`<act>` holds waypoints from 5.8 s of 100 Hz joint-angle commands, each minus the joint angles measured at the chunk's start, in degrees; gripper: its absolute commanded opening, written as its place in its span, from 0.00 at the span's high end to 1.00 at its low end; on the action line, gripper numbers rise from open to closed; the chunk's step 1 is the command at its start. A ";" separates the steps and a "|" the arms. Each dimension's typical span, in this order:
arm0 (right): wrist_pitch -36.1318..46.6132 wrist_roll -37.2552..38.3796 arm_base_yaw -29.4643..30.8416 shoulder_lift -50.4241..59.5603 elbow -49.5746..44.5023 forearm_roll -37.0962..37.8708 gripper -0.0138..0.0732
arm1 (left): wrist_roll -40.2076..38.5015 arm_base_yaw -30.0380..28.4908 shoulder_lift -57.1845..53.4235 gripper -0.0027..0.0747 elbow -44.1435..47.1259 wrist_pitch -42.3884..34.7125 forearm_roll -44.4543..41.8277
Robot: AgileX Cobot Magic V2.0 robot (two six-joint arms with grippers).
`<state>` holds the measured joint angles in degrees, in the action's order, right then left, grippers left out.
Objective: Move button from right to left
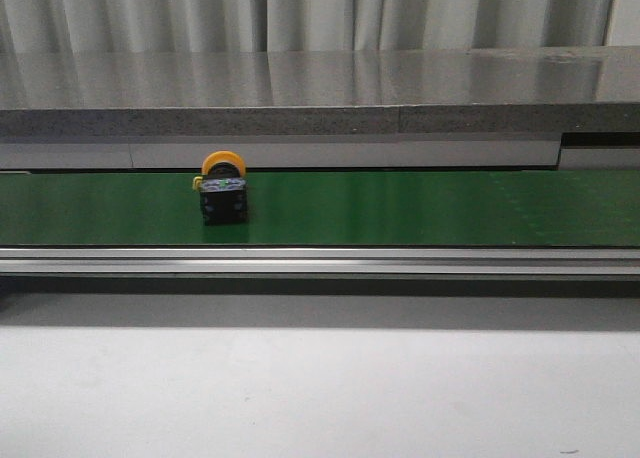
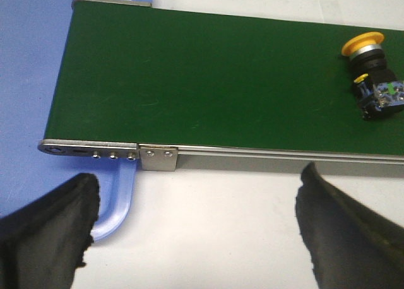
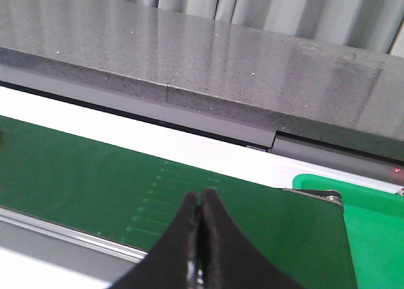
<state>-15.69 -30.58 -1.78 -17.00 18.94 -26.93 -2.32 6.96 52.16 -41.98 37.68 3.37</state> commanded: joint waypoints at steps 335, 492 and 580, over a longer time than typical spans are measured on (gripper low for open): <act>4.34 -0.43 -0.14 -0.35 1.63 -0.96 0.91 | -1.69 -17.46 46.38 0.92 -23.06 -15.18 -20.85; 4.34 -0.43 -0.14 -0.35 1.63 -0.96 0.91 | -1.69 -17.53 32.68 0.33 -24.22 -16.34 -19.46; 4.34 -0.43 -0.14 -0.35 1.63 -0.96 0.91 | -1.69 2.31 -5.76 0.34 4.51 -21.00 -11.14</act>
<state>-15.69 -30.60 -1.78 -17.00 18.94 -26.93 -3.81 8.25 50.26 -38.25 21.46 -8.71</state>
